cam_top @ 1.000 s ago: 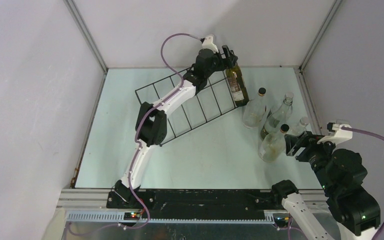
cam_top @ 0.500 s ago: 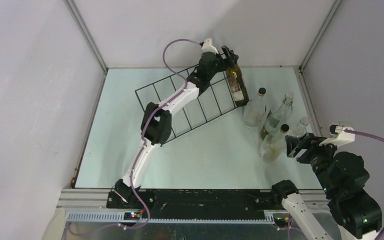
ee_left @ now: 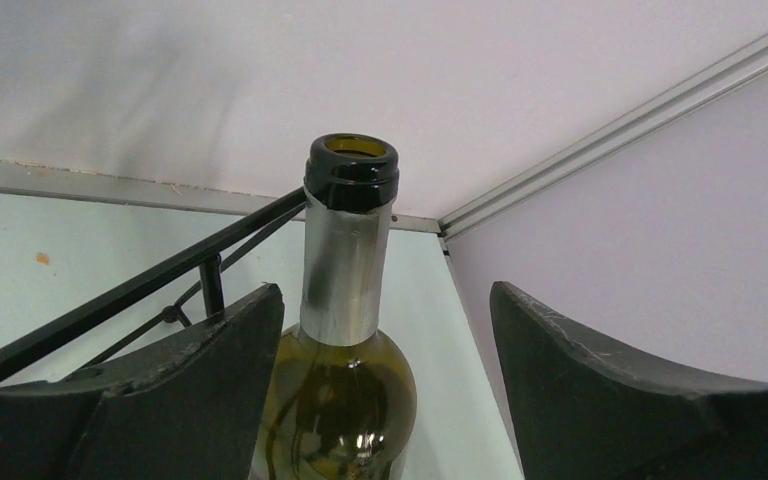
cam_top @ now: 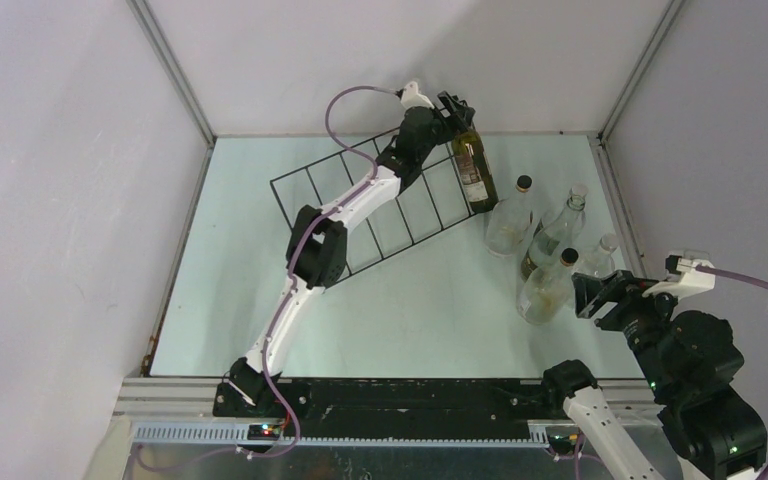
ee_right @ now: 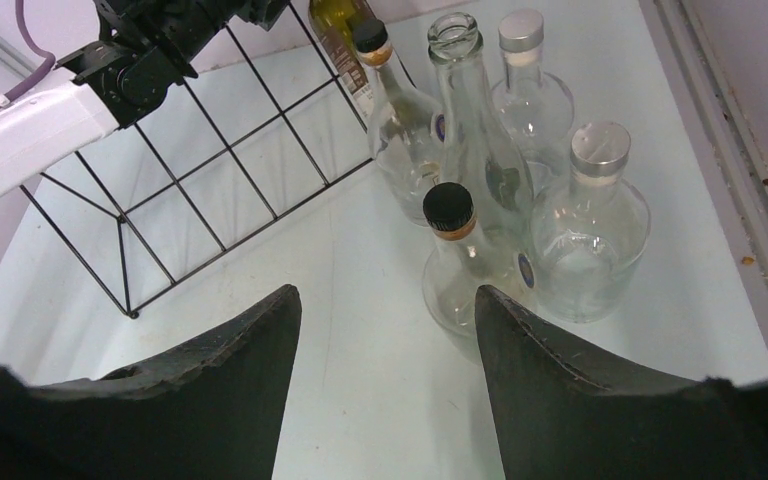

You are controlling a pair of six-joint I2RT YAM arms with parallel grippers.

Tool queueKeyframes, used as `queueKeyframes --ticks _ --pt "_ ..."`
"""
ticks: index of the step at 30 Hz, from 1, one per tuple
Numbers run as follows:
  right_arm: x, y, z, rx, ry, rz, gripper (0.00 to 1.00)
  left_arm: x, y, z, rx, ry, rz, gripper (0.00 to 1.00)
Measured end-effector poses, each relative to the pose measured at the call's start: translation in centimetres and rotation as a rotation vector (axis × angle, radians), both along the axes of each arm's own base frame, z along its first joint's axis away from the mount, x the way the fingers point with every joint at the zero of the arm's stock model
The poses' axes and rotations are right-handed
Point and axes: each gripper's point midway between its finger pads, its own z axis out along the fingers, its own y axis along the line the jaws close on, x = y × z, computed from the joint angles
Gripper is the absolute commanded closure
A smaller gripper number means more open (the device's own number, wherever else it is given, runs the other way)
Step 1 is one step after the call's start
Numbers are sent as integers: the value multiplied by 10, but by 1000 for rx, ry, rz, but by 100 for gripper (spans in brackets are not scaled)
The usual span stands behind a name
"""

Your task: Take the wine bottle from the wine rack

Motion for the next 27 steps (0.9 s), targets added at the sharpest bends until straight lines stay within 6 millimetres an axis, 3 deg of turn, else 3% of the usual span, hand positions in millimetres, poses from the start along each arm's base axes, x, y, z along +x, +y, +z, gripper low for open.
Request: queueKeyframes --ticks 16,21,27 --pt "-1 0 0 16 -1 -2 32 8 -6 0 -110 -9 14 17" --pt "-3 0 1 17 -6 -3 32 12 -4 -1 -130 -10 25 27" --pt "-3 0 0 15 -2 -3 32 17 2 -6 -134 -1 38 46"
